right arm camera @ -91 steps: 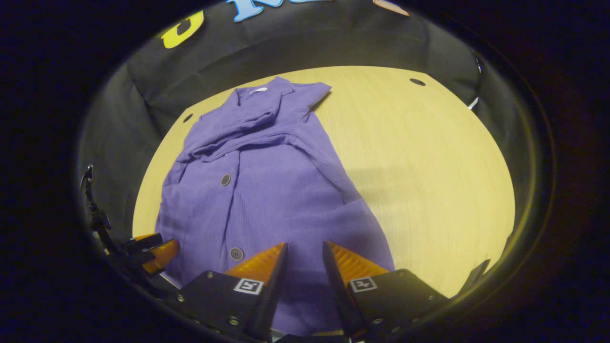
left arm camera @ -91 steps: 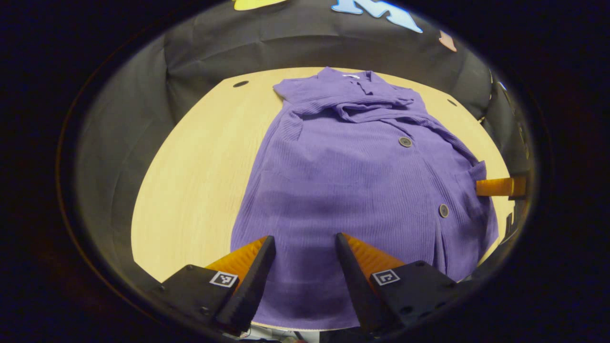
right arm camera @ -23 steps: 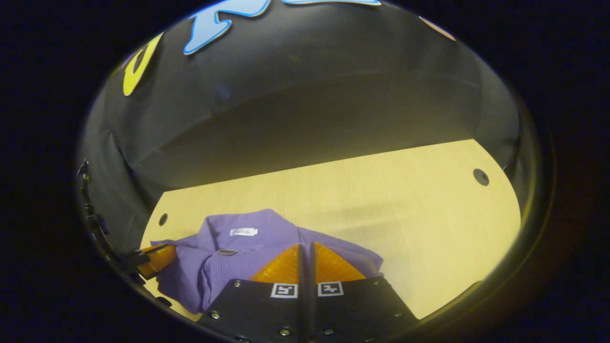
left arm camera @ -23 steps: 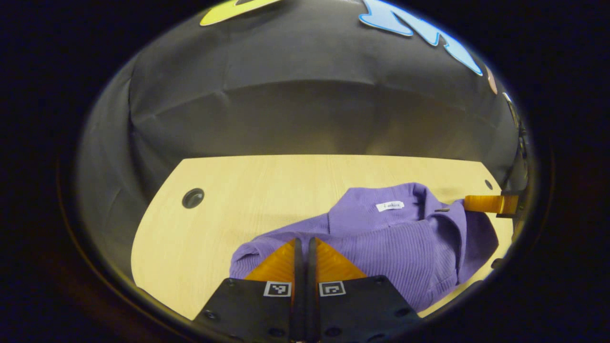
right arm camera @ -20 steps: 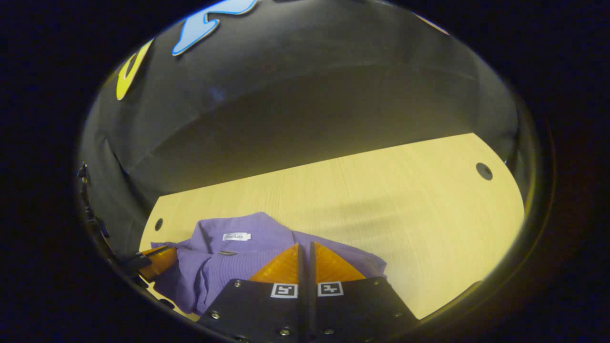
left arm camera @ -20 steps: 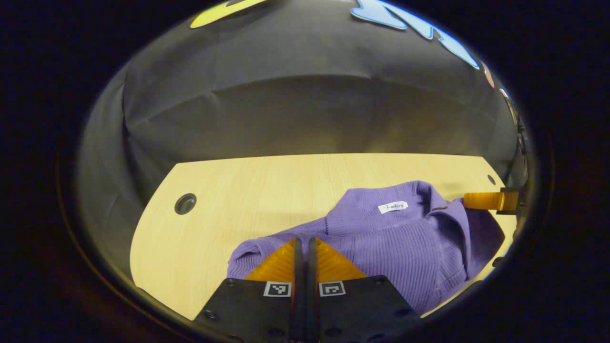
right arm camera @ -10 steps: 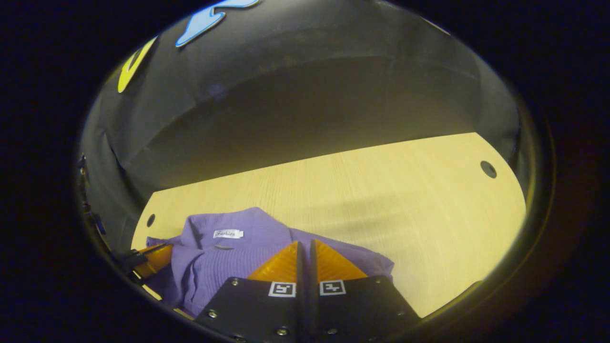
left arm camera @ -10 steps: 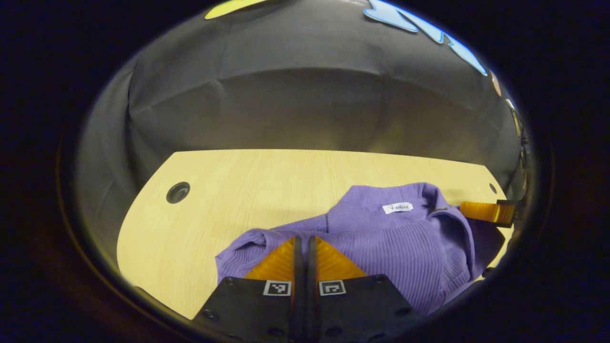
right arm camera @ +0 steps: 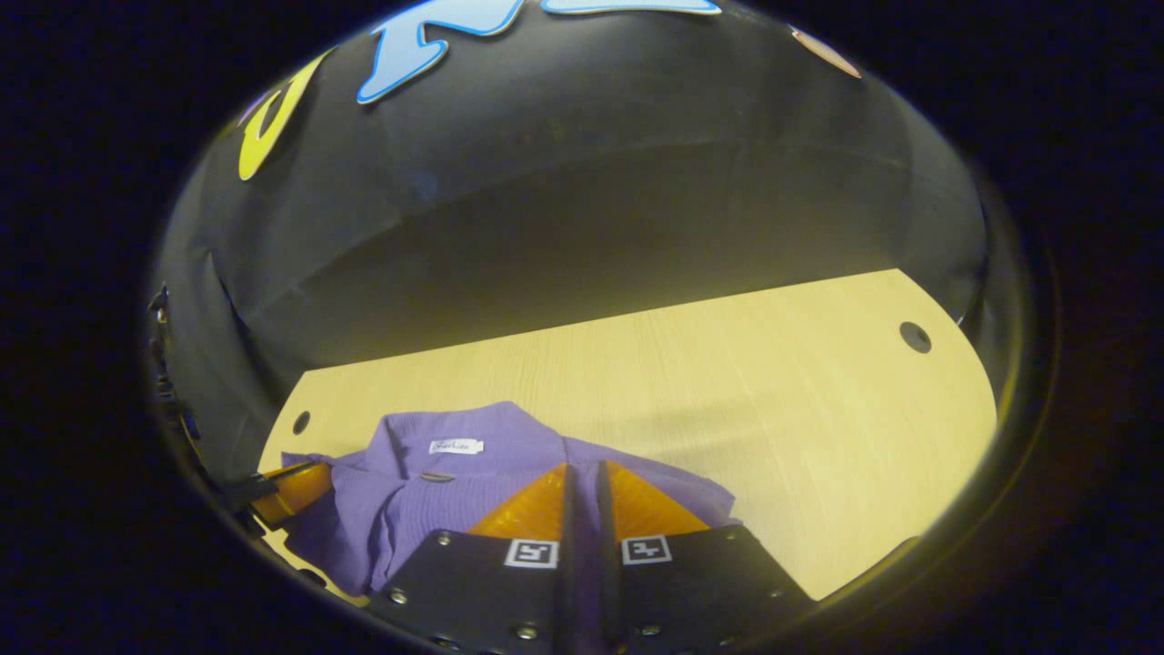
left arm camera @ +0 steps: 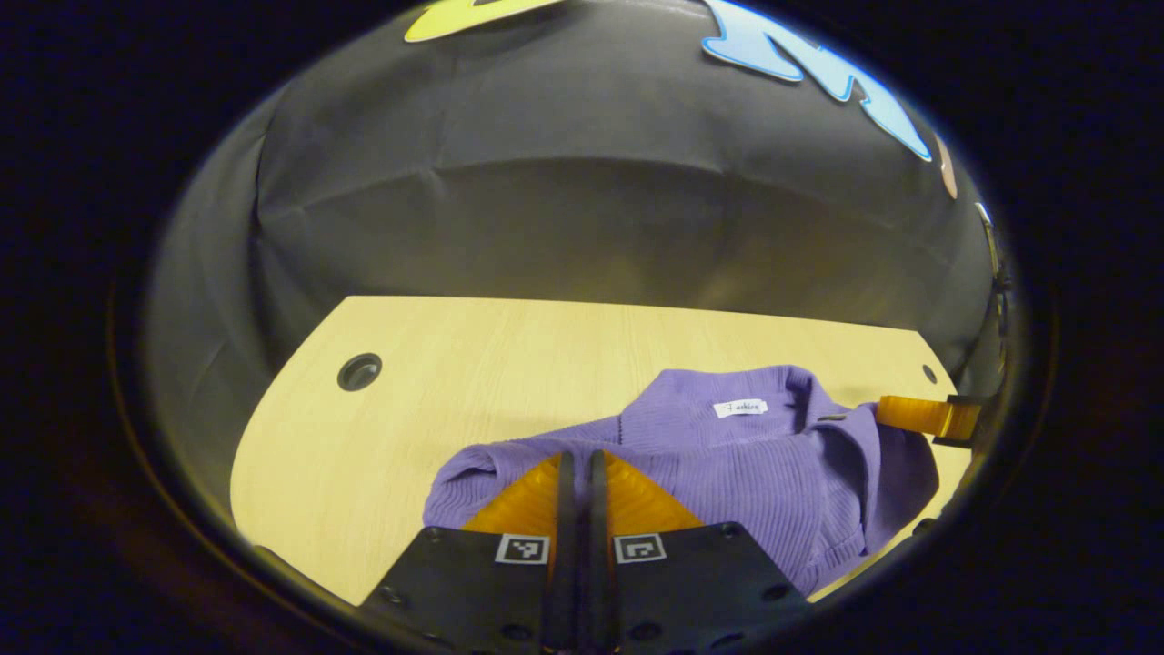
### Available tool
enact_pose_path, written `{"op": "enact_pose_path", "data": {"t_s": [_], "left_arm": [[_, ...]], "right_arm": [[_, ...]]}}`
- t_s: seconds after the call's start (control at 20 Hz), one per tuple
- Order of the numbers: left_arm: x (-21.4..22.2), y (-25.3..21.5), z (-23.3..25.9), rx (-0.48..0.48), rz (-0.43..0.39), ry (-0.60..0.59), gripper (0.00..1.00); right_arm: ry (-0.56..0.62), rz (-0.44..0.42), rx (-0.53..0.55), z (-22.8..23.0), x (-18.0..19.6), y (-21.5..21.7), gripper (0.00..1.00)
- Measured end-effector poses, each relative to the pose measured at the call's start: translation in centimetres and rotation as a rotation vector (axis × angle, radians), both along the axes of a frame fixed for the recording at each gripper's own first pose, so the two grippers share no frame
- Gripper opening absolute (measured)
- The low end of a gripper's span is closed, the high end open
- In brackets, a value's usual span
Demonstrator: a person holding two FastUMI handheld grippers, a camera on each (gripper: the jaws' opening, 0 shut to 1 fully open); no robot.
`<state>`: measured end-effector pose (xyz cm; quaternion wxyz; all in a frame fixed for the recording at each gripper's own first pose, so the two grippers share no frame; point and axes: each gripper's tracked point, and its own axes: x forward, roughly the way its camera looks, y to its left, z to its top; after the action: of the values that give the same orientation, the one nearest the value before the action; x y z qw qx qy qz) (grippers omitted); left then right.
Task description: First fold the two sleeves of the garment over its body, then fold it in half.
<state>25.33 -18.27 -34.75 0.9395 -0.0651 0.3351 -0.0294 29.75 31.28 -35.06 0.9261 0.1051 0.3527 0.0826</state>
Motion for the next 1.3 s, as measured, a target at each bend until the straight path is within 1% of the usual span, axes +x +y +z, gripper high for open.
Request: {"op": "enact_pose_path", "data": {"t_s": [0.05, 0.15, 0.2, 0.25, 0.3, 0.4, 0.65, 0.9, 1.15, 1.3], "left_arm": [[-0.2, 0.1, 0.3, 0.004, -0.001, -0.002, 0.16], [-0.7, 0.0, 1.0, 0.011, -0.012, -0.009, 0.16], [-0.9, 0.0, 1.4, 0.015, -0.016, -0.015, 0.24], [-1.2, -0.1, 1.9, 0.018, -0.017, -0.022, 0.24], [-1.3, -0.5, 2.2, 0.015, -0.024, -0.028, 0.18], [-2.3, -0.2, 2.9, 0.028, -0.031, -0.039, 0.31], [-5.6, -0.4, 6.2, 0.032, -0.042, -0.079, 0.31], [-10.1, -0.3, 11.6, 0.021, -0.044, -0.126, 0.33], [-16.0, -0.3, 18.5, 0.04, -0.046, -0.191, 0.35], [-19.8, -1.2, 21.8, 0.037, -0.046, -0.23, 0.31]], "right_arm": [[-0.007, -0.003, 0.001, 0.3, -0.1, -0.1, 0.18], [-0.017, -0.002, -0.001, 0.9, -0.5, -0.1, 0.19], [-0.022, -0.001, -0.003, 1.2, -0.8, 0.0, 0.19], [-0.028, 0.001, -0.003, 1.5, -1.2, 0.0, 0.19], [-0.034, 0.004, 0.001, 1.9, -1.5, 0.1, 0.19], [-0.042, 0.01, 0.001, 2.6, -2.6, 0.1, 0.19], [-0.077, 0.017, 0.0, 5.4, -5.8, -0.1, 0.19], [-0.107, 0.024, 0.007, 9.8, -10.5, -0.6, 0.19], [-0.146, 0.042, 0.016, 15.1, -15.0, -0.9, 0.19], [-0.184, 0.05, 0.016, 18.1, -17.8, -1.5, 0.19]]}}
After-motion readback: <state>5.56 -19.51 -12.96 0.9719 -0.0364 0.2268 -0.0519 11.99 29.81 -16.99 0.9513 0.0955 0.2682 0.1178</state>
